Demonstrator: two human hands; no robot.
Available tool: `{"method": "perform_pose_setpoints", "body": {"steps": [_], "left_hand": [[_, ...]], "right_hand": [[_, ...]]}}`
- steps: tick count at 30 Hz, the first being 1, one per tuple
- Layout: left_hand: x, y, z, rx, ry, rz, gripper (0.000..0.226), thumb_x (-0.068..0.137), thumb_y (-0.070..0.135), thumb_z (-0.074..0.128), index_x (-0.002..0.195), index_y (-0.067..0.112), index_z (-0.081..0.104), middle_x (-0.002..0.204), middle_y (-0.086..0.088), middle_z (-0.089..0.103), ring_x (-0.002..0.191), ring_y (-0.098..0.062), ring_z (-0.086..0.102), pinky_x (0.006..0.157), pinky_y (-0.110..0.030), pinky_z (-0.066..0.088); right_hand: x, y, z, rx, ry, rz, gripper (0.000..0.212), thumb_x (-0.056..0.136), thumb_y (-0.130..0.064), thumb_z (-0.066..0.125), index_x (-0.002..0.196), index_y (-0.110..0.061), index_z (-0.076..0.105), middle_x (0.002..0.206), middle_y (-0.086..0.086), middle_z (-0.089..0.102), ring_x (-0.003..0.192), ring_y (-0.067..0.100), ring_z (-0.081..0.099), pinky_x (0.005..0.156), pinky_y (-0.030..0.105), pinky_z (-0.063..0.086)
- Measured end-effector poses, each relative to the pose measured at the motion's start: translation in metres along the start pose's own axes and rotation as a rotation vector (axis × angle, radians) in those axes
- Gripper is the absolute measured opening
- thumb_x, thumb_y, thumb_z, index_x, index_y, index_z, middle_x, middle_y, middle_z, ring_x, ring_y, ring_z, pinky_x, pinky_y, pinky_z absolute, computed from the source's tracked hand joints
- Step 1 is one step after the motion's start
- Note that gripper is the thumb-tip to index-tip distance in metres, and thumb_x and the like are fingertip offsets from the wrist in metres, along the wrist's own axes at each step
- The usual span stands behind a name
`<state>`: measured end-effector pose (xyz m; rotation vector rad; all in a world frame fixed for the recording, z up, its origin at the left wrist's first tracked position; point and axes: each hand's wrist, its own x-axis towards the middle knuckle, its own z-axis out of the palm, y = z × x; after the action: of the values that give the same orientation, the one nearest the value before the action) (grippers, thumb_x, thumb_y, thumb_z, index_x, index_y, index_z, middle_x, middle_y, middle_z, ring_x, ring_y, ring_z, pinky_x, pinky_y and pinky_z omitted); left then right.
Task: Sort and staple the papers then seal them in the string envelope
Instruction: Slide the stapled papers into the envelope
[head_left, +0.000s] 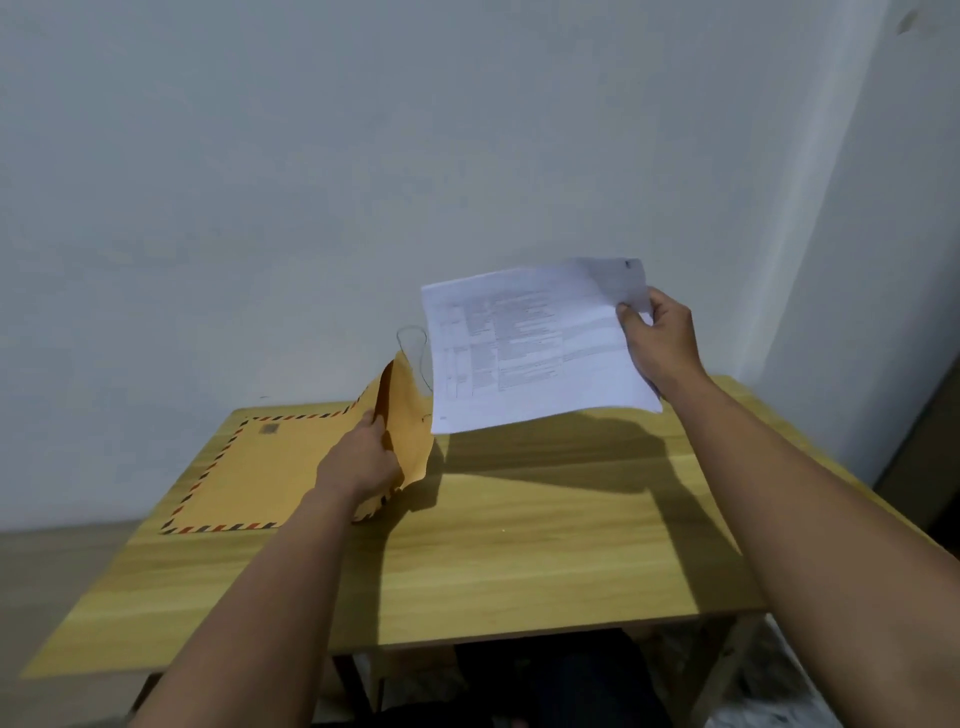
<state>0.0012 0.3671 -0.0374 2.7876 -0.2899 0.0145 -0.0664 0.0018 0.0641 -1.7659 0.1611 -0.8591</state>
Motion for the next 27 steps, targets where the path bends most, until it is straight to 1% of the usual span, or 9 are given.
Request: {"method": "perform_pose_setpoints", "body": {"steps": [2,5,9,12,15,18,23,25,27], "left_hand": [[0.0,-0.001,0.001,0.009,-0.008,-0.009,0.068,0.096,0.021,0.053,0.157,0.012,0.025,0.168,0.0,0.015,0.136,-0.029,0.047,0.102,-0.042,0.052],[0.001,-0.002,0.002,0.014,-0.011,-0.021,0.07,0.095,0.021,0.055,0.158,0.012,0.024,0.168,0.0,0.015,0.138,-0.029,0.045,0.103,-0.042,0.051],[0.002,0.001,0.004,0.023,-0.023,-0.033,0.072,0.094,0.02,0.056,0.158,0.013,0.024,0.169,0.0,0.013,0.139,-0.029,0.044,0.103,-0.042,0.052],[0.003,0.004,0.005,0.014,-0.039,-0.033,0.073,0.094,0.02,0.057,0.158,0.013,0.022,0.169,0.0,0.012,0.139,-0.03,0.044,0.103,-0.044,0.052],[0.003,0.007,0.005,0.007,-0.033,-0.035,0.073,0.094,0.019,0.058,0.158,0.013,0.023,0.169,0.0,0.013,0.139,-0.03,0.044,0.103,-0.044,0.052],[0.003,0.005,0.003,0.02,-0.013,-0.01,0.069,0.095,0.021,0.055,0.157,0.014,0.026,0.168,-0.001,0.014,0.137,-0.029,0.047,0.101,-0.042,0.052],[0.002,0.006,-0.001,0.057,-0.019,0.01,0.063,0.099,0.02,0.044,0.158,0.012,0.023,0.169,-0.001,0.011,0.141,-0.027,0.041,0.108,-0.041,0.045],[0.0,0.009,-0.001,0.069,-0.022,0.014,0.064,0.1,0.021,0.045,0.159,0.013,0.02,0.169,0.0,0.011,0.142,-0.027,0.041,0.107,-0.04,0.045],[-0.001,0.011,0.001,0.09,-0.028,0.017,0.065,0.101,0.022,0.045,0.159,0.015,0.019,0.169,0.001,0.011,0.141,-0.025,0.042,0.106,-0.04,0.045]], "right_hand": [[0.009,-0.005,-0.008,-0.041,0.027,-0.027,0.012,0.102,-0.014,0.06,0.108,-0.017,0.071,0.096,-0.003,0.071,0.075,0.001,0.063,0.071,0.022,0.049],[0.021,-0.012,-0.021,-0.079,0.079,-0.032,0.015,0.102,-0.015,0.06,0.11,-0.012,0.072,0.096,-0.002,0.07,0.077,0.007,0.062,0.068,0.021,0.047],[0.026,-0.016,-0.03,-0.042,0.077,0.002,0.016,0.103,-0.017,0.06,0.114,-0.017,0.072,0.099,-0.005,0.072,0.082,0.008,0.066,0.072,0.02,0.052],[0.021,-0.012,-0.023,-0.049,0.024,0.054,0.017,0.102,-0.018,0.062,0.116,-0.016,0.072,0.103,-0.003,0.073,0.087,0.012,0.068,0.076,0.022,0.053],[0.013,-0.002,-0.006,-0.079,-0.078,0.117,0.022,0.102,-0.017,0.064,0.122,-0.012,0.071,0.111,0.004,0.074,0.1,0.022,0.07,0.089,0.03,0.055],[0.001,0.006,0.012,-0.125,-0.166,0.167,0.02,0.102,-0.016,0.063,0.119,-0.011,0.072,0.111,0.007,0.074,0.102,0.027,0.072,0.089,0.034,0.055],[-0.009,0.018,0.029,-0.229,-0.227,0.212,0.019,0.1,-0.013,0.058,0.11,-0.003,0.071,0.108,0.017,0.075,0.098,0.036,0.072,0.079,0.038,0.056],[-0.009,0.019,0.032,-0.274,-0.246,0.222,0.02,0.097,-0.013,0.056,0.106,-0.001,0.069,0.098,0.015,0.074,0.086,0.038,0.07,0.073,0.038,0.054],[-0.008,0.016,0.035,-0.311,-0.265,0.223,0.017,0.095,-0.012,0.054,0.099,-0.001,0.066,0.085,0.009,0.066,0.074,0.031,0.06,0.066,0.034,0.047]]}}
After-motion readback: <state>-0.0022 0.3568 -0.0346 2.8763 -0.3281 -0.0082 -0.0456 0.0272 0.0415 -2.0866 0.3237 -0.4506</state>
